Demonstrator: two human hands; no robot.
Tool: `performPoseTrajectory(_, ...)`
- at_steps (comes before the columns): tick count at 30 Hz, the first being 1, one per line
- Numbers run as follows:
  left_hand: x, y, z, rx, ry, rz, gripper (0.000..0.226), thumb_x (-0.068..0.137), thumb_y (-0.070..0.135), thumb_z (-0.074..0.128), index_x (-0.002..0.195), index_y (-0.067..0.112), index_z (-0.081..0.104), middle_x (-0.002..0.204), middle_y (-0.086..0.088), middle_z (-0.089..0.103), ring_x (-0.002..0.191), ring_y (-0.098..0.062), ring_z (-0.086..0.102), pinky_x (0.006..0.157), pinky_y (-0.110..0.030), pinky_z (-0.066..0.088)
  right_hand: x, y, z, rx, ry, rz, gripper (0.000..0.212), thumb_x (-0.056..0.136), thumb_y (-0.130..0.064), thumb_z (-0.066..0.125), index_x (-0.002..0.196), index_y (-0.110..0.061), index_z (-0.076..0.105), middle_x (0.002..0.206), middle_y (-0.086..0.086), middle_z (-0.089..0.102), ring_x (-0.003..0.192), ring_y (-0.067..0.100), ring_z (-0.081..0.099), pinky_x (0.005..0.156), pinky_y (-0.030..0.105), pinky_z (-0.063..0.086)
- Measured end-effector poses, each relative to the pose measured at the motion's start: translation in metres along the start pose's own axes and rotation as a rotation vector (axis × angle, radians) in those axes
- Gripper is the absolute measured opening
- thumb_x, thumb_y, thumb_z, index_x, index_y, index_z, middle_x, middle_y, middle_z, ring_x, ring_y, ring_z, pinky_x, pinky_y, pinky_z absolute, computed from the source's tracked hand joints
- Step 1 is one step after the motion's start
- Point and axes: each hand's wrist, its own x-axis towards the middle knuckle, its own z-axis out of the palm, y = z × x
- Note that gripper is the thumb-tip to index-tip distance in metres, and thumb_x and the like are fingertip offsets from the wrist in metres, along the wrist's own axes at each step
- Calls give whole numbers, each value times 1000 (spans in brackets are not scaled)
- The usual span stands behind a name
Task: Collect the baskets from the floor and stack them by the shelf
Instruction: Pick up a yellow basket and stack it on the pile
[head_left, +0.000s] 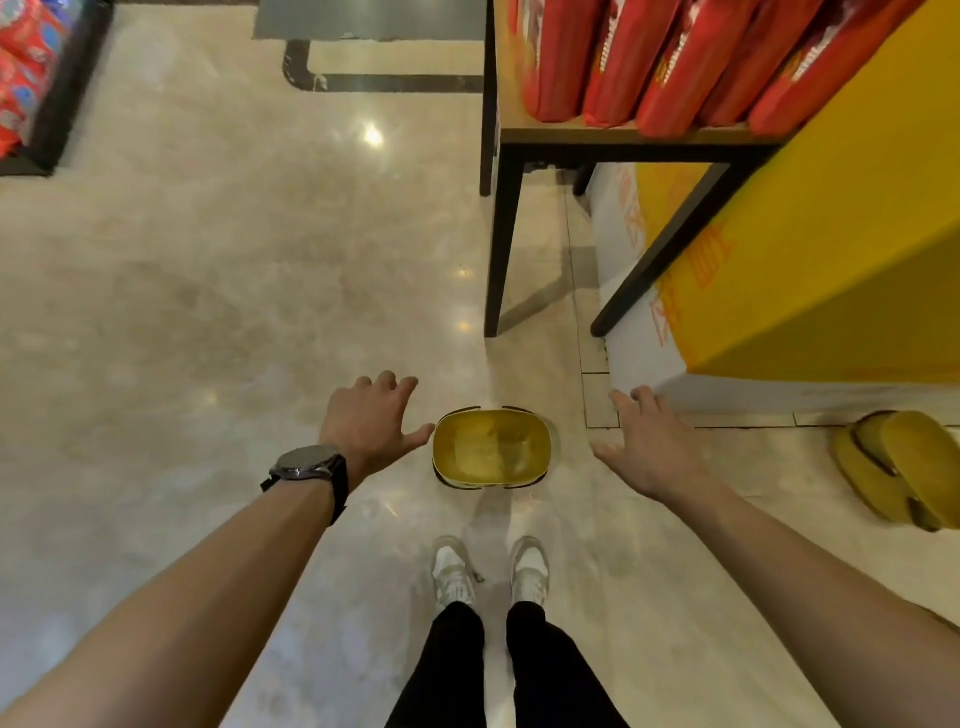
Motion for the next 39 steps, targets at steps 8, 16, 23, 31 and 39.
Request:
performPoseTrajectory(8, 47, 21, 117, -58, 0, -38, 75, 88, 74, 42, 148, 28, 38, 130, -1, 57, 107, -24, 59, 73, -37, 51, 57, -13, 110, 10, -73, -86, 76, 90, -62, 46, 152, -23, 26, 149, 9, 37, 132, 29, 40, 106, 46, 41)
performPoseTrajectory(16, 127, 37, 317, -51, -11, -39, 79, 89, 72, 46, 152, 27, 33, 133, -4, 56, 109, -28, 60, 73, -38, 50, 149, 6, 307, 19, -89, -109, 84, 89, -61, 47, 154, -16, 18, 146, 10, 37, 130, 32, 40, 100, 47, 40)
performPoseTrajectory(23, 201, 36, 460, -83, 49, -93, 88, 90, 73, 40, 158, 21, 18, 141, -12, 49, 110, -34, 60, 73, -44, 52, 239, 10, 452, 152, 9, -120, 90, 91, -59, 49, 156, -9, 12, 150, 16, 36, 131, 36, 41, 100, 50, 40)
performPoseTrajectory(31, 231, 41, 540, -404, 218, -159, 72, 96, 69, 29, 151, 23, 33, 134, -12, 56, 100, -35, 64, 76, -46, 52, 273, 4, 508, 510, 268, -122, 74, 96, -47, 53, 154, -12, 23, 142, 12, 42, 127, 28, 44, 95, 38, 42)
performPoseTrajectory(39, 224, 51, 559, -758, 340, -222, 61, 103, 59, 26, 101, 14, 67, 91, -4, 67, 75, -25, 57, 64, -34, 43, 270, 1, 515, 1188, 301, 205, 29, 103, -32, 39, 85, -22, 59, 82, -9, 55, 75, 4, 48, 71, 28, 39)
